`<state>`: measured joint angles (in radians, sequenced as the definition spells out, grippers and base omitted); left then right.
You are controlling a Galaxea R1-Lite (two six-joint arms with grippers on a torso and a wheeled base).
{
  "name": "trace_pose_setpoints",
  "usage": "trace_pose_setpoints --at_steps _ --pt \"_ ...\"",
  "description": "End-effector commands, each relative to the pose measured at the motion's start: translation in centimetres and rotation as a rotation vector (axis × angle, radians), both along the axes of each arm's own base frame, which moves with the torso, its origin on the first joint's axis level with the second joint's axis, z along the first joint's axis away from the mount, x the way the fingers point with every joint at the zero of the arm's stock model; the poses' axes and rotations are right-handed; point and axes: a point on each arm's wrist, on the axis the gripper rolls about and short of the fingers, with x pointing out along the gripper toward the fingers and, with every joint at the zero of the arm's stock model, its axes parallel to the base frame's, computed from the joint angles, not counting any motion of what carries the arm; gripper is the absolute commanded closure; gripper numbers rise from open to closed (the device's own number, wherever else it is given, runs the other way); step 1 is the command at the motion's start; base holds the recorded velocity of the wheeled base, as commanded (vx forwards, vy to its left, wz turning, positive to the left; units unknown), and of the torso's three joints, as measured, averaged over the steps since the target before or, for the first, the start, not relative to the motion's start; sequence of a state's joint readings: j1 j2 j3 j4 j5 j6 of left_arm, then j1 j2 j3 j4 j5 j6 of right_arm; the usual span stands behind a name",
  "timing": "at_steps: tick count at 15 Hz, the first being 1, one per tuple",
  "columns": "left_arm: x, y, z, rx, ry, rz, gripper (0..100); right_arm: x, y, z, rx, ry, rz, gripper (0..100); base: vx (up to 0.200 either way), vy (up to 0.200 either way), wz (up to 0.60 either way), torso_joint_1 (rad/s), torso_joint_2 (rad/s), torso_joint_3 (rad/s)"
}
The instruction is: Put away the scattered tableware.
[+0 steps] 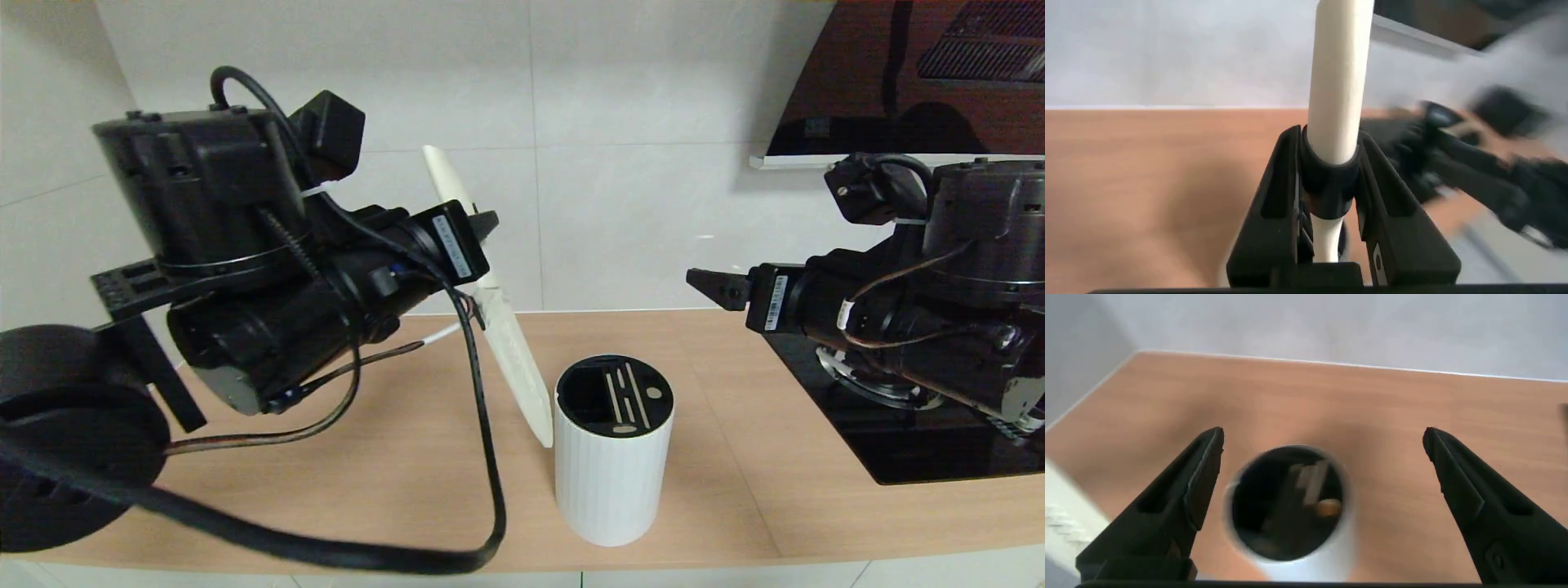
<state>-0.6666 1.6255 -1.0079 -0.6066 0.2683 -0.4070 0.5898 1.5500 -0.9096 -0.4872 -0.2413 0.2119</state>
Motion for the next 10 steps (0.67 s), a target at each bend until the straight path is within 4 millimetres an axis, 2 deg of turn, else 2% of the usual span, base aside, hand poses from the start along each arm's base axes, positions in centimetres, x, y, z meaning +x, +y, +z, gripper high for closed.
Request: trace_pose_setpoints --at_steps 1,3,5,7,8,10 --pt "1.1 -4.1 -1.3 0.084 0.011 0.088 100 0.0 -0.5 -0.4 -0.007 0.010 -0.016 0 0.000 0.000 0.00 0.000 0.00 0.000" --pt "1.2 -5.4 -2.4 0.143 -0.045 0.158 100 0.2 -0.6 -0.7 -0.014 0.021 -0.023 0 0.000 0.000 0.00 0.000 0.00 0.000" --pt "1.5 -6.1 -2.6 0.157 -0.177 0.258 100 0.4 -0.5 -1.1 -0.021 0.032 -0.023 0 0.000 0.000 0.00 0.000 0.00 0.000" --pt "1.3 -7.7 -3.6 0.200 -0.272 0.360 100 0.6 -0.4 -1.4 -0.026 0.040 -0.025 0 0.000 0.000 0.00 0.000 0.00 0.000" --pt "0.4 -8.8 -3.7 0.173 -0.293 0.335 100 0.7 -0.4 -1.4 -0.028 0.043 -0.025 0 0.000 0.000 0.00 0.000 0.00 0.000" --pt "-0.6 -9.7 -4.0 0.181 -0.290 0.301 100 0.6 -0.4 -1.5 -0.029 0.042 -0.025 0 0.000 0.000 0.00 0.000 0.00 0.000"
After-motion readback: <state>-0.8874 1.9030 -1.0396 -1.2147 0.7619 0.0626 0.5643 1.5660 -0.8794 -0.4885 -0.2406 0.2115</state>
